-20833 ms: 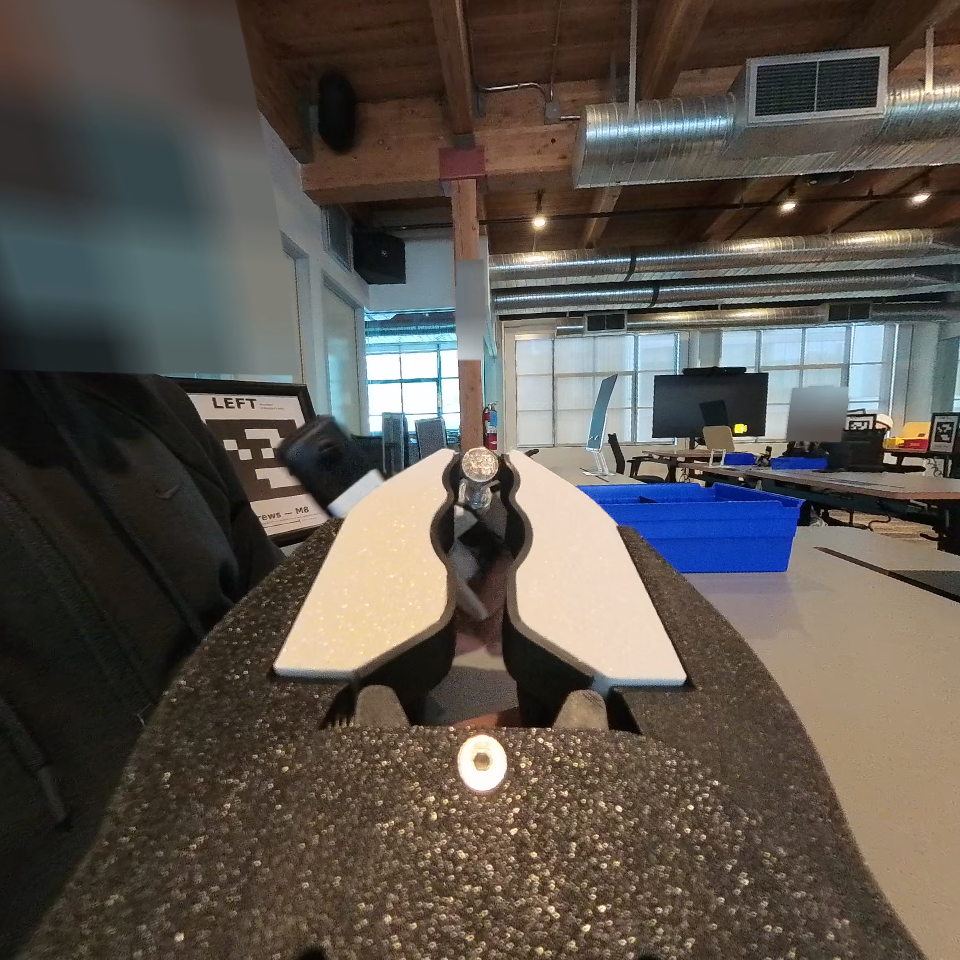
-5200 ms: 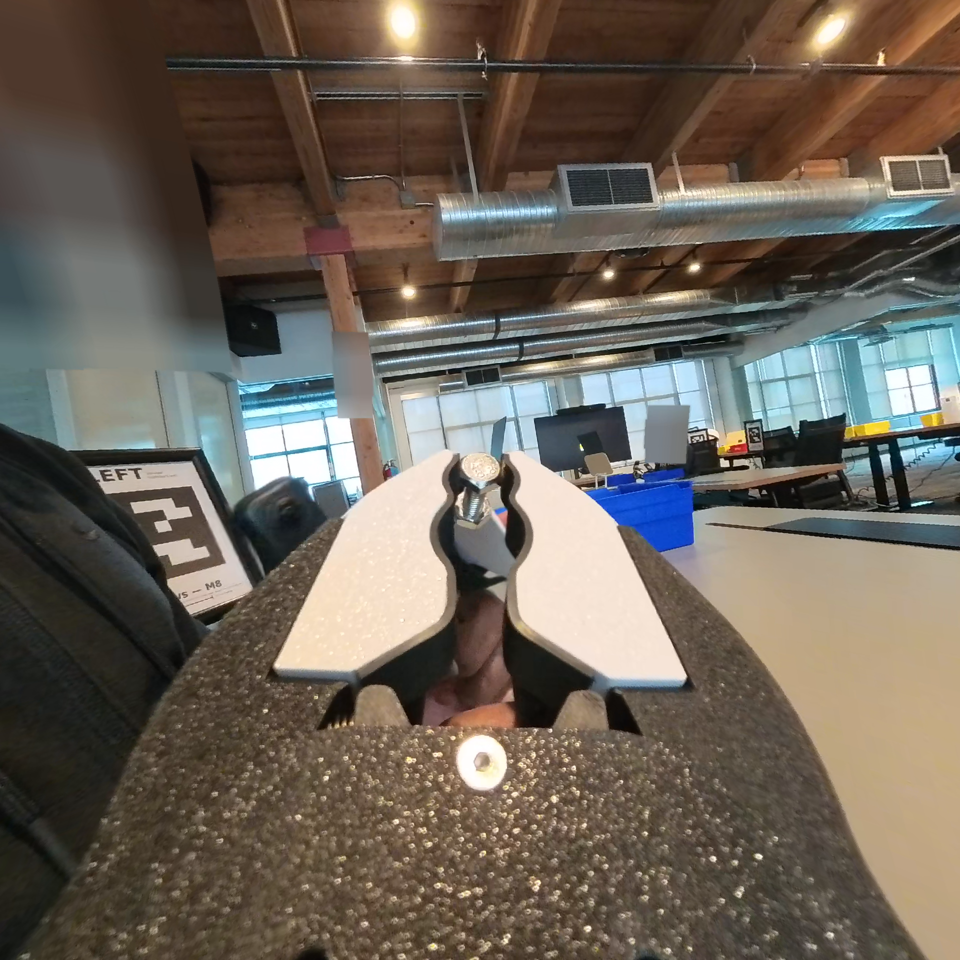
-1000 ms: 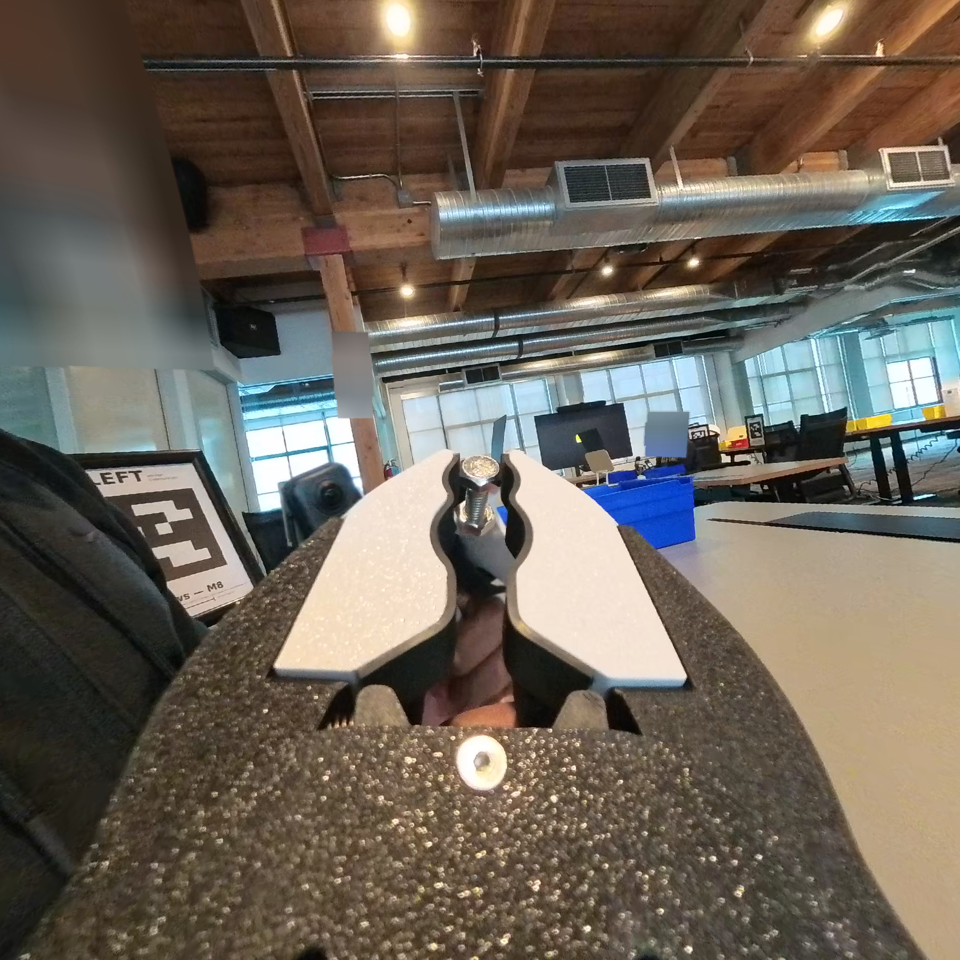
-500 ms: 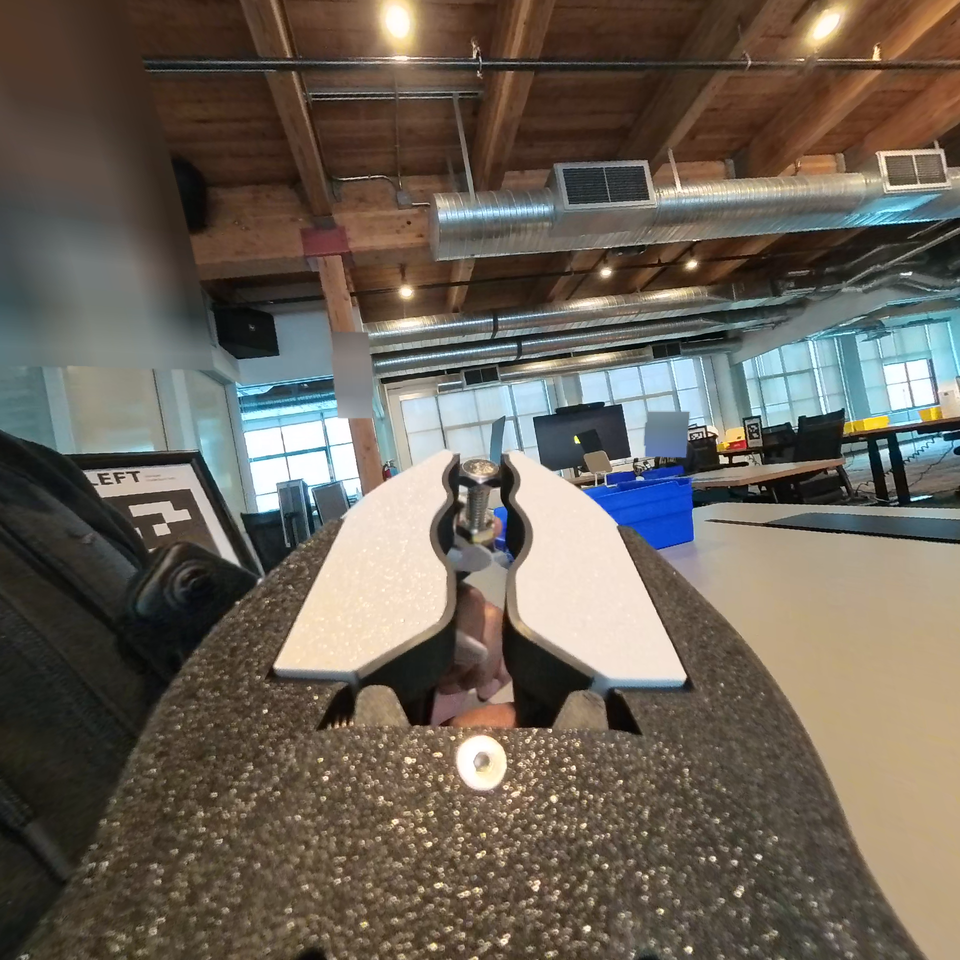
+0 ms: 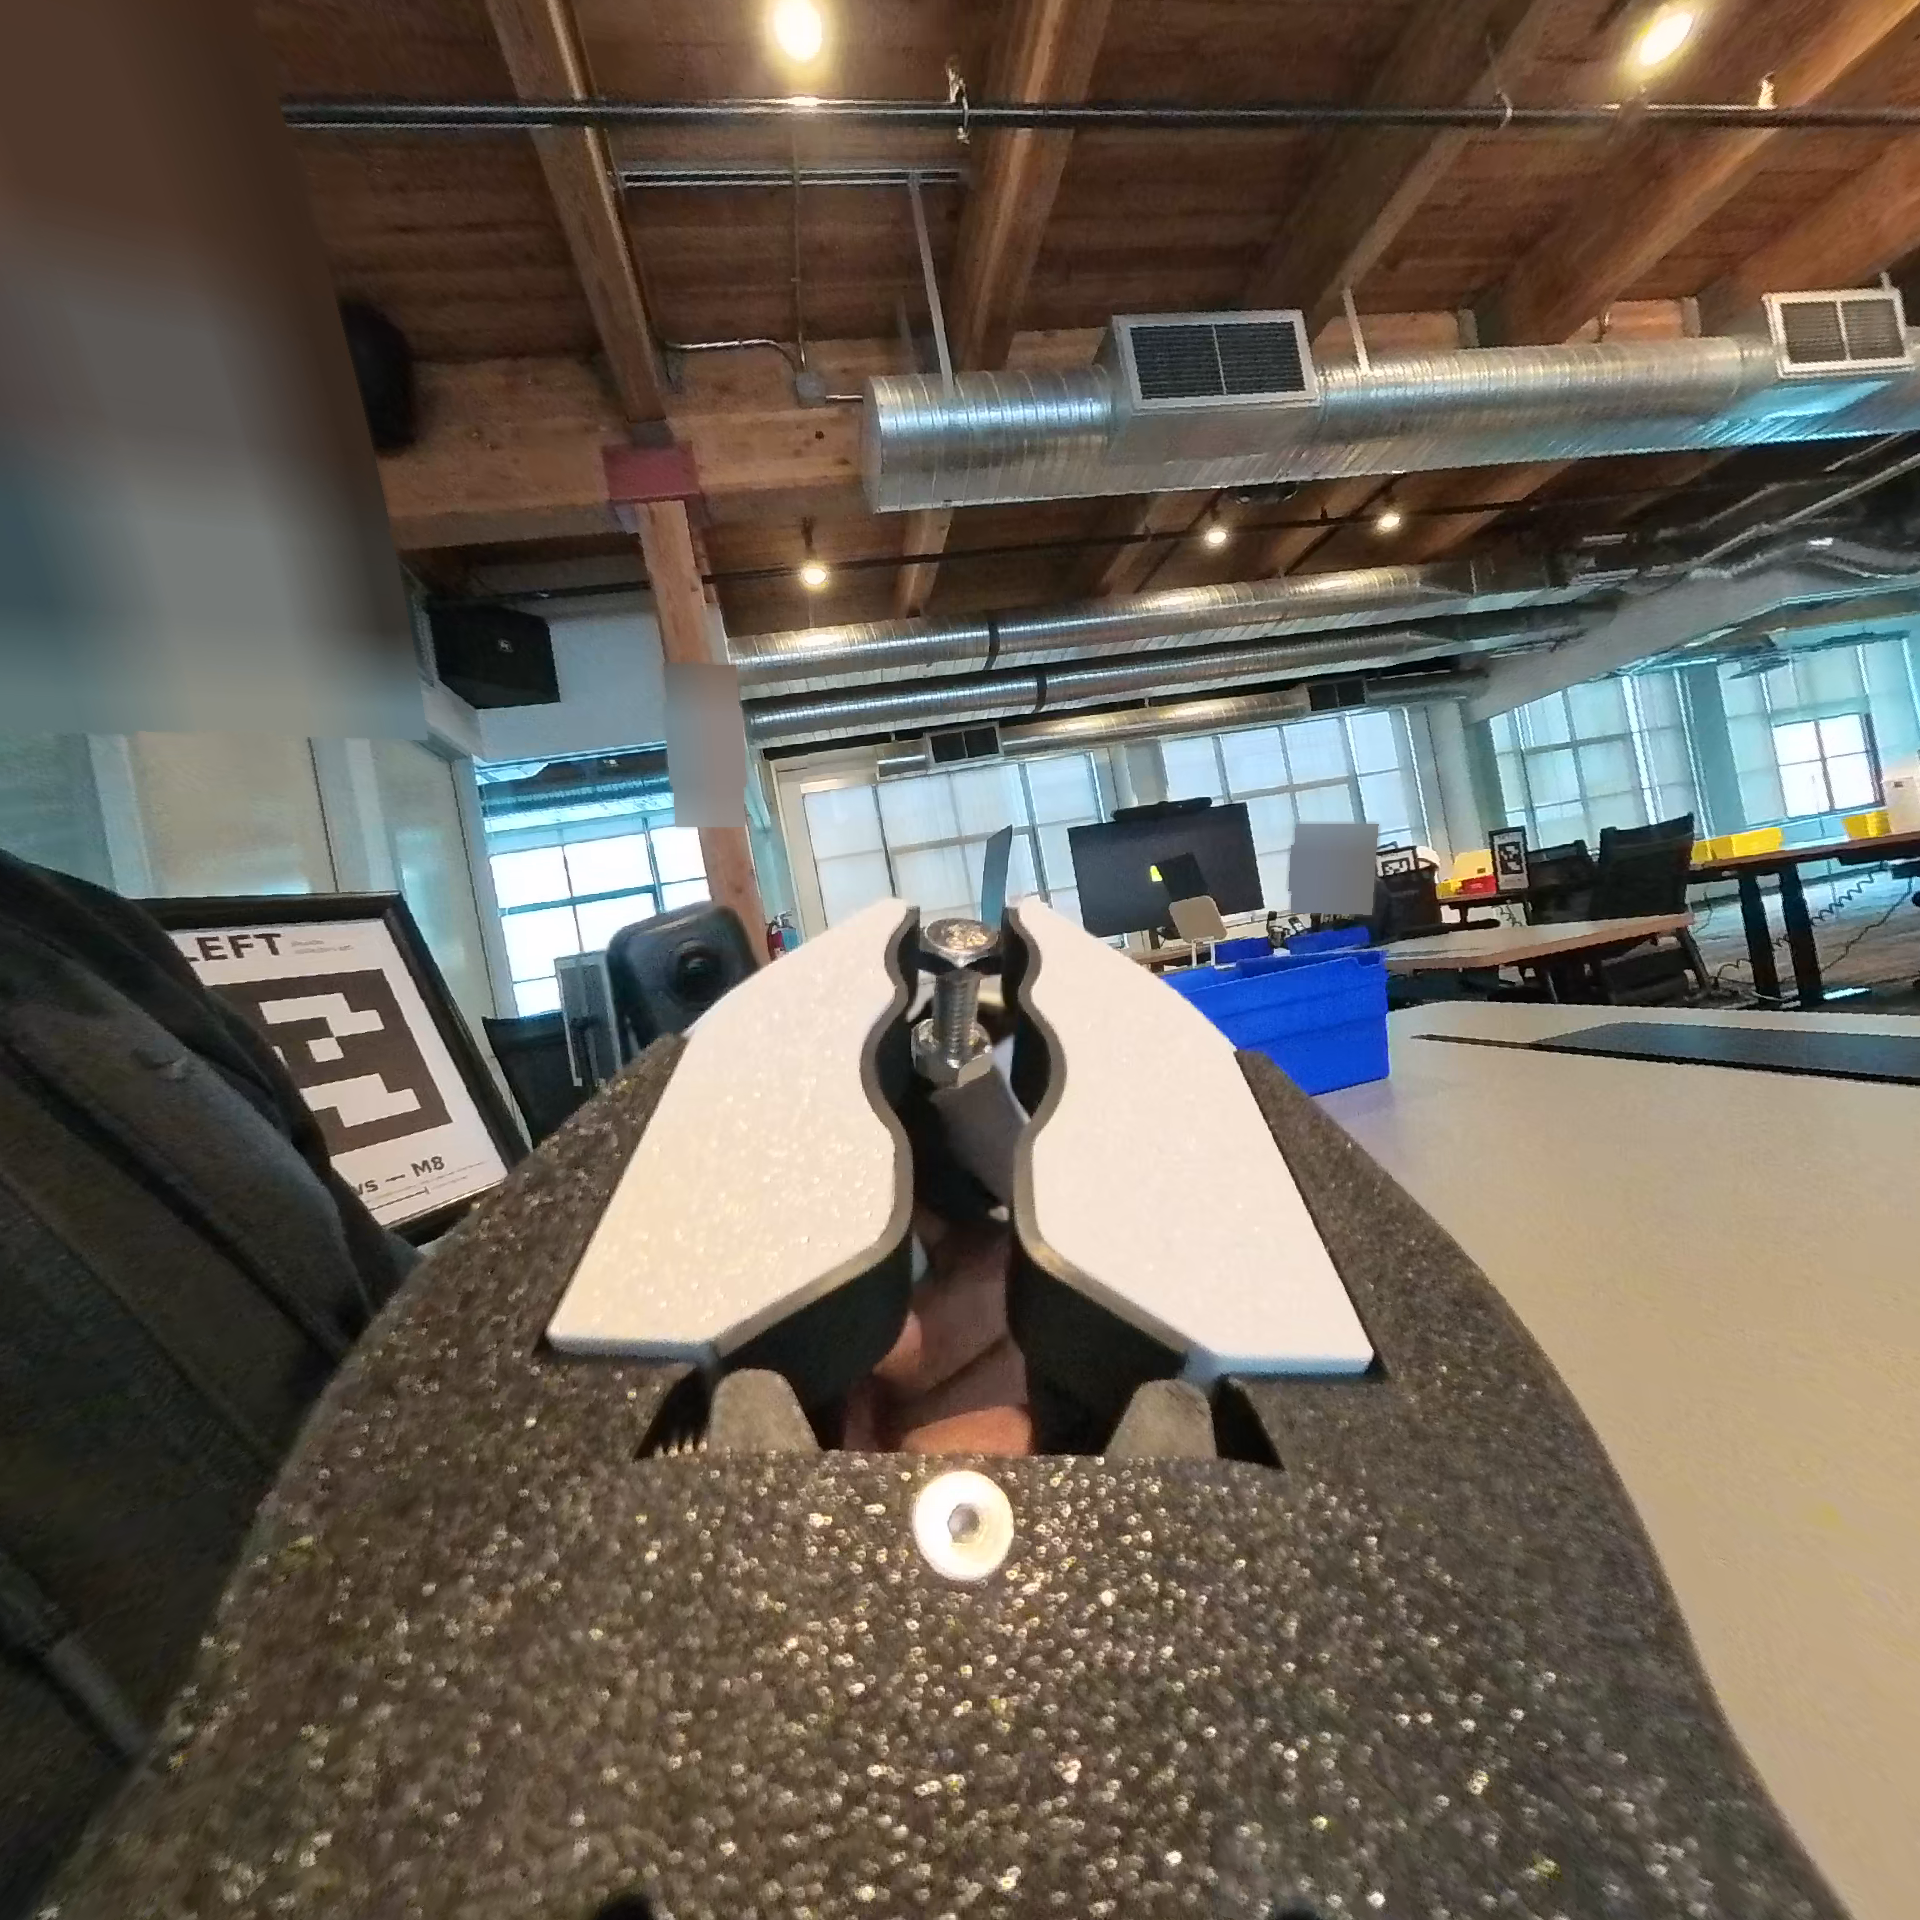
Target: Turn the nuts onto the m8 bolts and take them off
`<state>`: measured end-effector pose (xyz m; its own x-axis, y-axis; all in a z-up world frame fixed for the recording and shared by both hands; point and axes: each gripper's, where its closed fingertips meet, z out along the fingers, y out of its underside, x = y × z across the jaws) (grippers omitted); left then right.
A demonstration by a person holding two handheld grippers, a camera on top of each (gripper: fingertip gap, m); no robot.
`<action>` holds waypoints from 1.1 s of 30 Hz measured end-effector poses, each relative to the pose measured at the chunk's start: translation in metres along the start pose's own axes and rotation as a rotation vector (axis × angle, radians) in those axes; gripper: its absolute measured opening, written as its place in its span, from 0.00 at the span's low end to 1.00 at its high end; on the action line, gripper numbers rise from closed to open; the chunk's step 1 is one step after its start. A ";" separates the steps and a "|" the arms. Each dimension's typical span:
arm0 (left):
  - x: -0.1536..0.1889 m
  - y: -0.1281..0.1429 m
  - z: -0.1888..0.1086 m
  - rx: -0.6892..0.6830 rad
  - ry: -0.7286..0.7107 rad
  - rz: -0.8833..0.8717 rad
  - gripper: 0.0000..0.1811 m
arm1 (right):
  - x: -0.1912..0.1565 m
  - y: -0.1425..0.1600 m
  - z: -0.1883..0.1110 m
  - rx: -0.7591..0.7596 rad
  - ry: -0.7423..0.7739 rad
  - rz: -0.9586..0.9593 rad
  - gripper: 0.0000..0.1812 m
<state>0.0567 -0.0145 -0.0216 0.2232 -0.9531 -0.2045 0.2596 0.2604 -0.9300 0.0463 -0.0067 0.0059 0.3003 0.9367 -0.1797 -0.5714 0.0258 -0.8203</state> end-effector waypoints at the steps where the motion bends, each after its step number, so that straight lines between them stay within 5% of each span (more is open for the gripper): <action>1: 0.001 0.002 0.001 -0.011 0.013 -0.014 0.13 | 0.000 0.000 0.000 -0.001 -0.001 0.000 0.08; 6: -0.001 0.003 0.001 -0.028 -0.026 0.057 0.08 | -0.002 0.001 0.001 -0.004 -0.006 -0.004 0.08; 12: -0.009 0.005 0.001 -0.126 -0.321 0.689 0.08 | 0.001 0.000 0.000 0.003 0.006 -0.002 0.08; 14: -0.009 0.010 0.003 -0.161 -0.337 0.753 0.10 | 0.001 -0.001 -0.001 0.006 0.007 0.000 0.08; 24: 0.001 0.000 -0.002 -0.017 -0.049 0.181 0.16 | 0.001 -0.001 -0.001 0.009 0.008 0.005 0.08; 33: 0.000 0.005 0.001 -0.036 -0.007 0.040 0.08 | 0.000 0.001 0.000 -0.003 0.007 -0.003 0.08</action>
<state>0.0587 -0.0130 -0.0255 0.2395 -0.9409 -0.2393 0.2161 0.2919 -0.9317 0.0459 -0.0064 0.0054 0.3075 0.9342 -0.1808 -0.5680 0.0277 -0.8226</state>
